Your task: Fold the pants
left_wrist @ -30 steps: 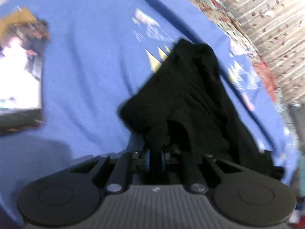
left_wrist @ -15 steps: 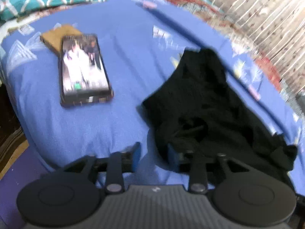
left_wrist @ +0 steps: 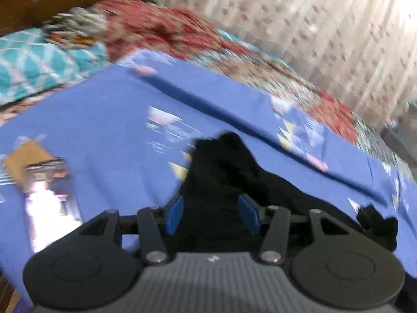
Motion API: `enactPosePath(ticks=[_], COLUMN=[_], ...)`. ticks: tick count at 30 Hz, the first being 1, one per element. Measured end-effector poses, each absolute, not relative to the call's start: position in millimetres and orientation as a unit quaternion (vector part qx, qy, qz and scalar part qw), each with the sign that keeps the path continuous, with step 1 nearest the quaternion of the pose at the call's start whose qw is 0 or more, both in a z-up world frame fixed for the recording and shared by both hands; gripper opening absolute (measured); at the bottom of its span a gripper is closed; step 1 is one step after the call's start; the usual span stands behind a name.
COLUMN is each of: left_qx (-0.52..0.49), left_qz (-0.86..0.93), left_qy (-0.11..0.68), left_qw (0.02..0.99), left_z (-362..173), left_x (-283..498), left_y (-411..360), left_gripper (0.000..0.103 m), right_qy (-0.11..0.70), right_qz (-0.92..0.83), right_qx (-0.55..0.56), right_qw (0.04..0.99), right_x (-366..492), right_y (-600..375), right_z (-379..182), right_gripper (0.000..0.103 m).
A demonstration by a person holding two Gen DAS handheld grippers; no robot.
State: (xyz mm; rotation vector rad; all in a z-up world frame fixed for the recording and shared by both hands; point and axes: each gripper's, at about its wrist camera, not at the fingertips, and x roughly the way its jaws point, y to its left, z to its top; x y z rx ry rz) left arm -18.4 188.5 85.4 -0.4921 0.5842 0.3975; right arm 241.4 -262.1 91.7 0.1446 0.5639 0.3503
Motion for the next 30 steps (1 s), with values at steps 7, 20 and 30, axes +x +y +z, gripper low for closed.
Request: enactPosePath(ticks=[7, 20, 30], left_qx=[-0.212, -0.175, -0.175], left_qz=[0.146, 0.133, 0.184], left_qy=[0.352, 0.364, 0.338], left_qw=[0.9, 0.905, 0.906], left_z=[57, 51, 49], left_x=[64, 140, 170], left_y=[152, 145, 170], left_gripper=[0.048, 0.056, 0.06], right_qy=[0.341, 0.315, 0.199], right_qz=[0.197, 0.151, -0.009], right_qx=[-0.015, 0.088, 0.381], right_qw=[0.919, 0.933, 0.903], right_x=[369, 413, 432], right_y=[-202, -210, -403], right_z=[99, 85, 130], right_gripper=[0.048, 0.017, 0.022])
